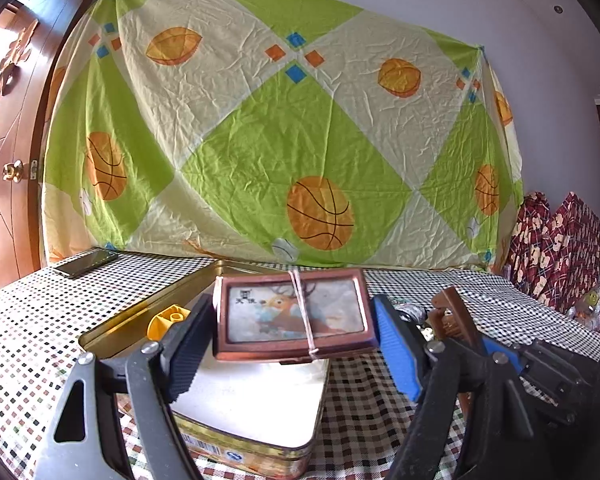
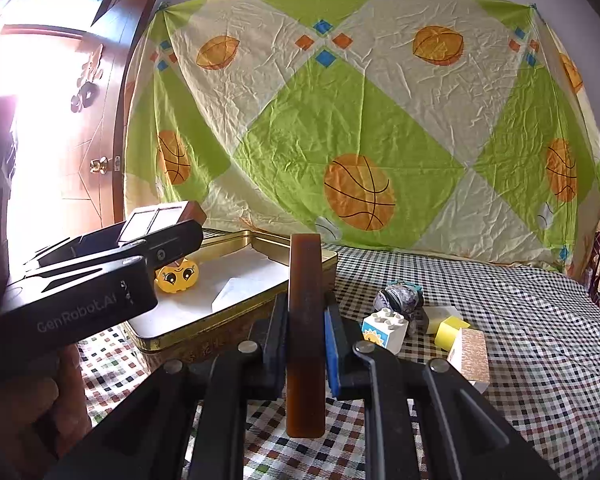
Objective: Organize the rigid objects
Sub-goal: 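Lower the photo frame into the gold tin with the left tool while the right tool carries the stick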
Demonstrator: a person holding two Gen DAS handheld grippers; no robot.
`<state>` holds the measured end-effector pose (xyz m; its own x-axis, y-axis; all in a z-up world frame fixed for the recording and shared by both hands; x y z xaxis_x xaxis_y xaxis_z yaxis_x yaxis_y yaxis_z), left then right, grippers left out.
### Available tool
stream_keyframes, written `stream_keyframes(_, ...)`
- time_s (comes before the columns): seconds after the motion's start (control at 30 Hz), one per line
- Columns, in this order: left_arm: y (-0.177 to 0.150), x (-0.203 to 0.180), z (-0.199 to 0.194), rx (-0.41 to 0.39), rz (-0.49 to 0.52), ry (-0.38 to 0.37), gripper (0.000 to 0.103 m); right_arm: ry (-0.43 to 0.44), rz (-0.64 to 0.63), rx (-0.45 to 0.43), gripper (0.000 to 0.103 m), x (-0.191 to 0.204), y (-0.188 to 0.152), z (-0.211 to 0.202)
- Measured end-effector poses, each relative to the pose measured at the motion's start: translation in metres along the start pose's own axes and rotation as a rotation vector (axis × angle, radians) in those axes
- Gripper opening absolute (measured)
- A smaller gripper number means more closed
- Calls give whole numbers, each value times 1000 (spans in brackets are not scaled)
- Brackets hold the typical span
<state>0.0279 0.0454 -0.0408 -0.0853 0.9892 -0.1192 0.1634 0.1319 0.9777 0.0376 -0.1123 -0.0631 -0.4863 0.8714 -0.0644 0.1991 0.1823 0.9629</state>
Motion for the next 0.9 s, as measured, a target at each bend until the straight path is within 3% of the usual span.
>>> stream_keyframes(0.9, 3, 31, 0, 11, -38, 38, 78, 77, -4, 38, 17, 23, 3, 14)
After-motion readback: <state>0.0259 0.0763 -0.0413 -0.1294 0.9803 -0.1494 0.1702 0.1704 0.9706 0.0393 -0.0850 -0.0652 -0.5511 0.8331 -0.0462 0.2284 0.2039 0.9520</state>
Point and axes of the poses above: each gripper's, at about its wrist camera, not at the fingertips, and z roughly the way its jaws point, x to its left, y to its top, the point moved 3 cm from there along z, roughly the way its jaws point, and after that the axes turned 1 degree about y, right-handed, at the moved point
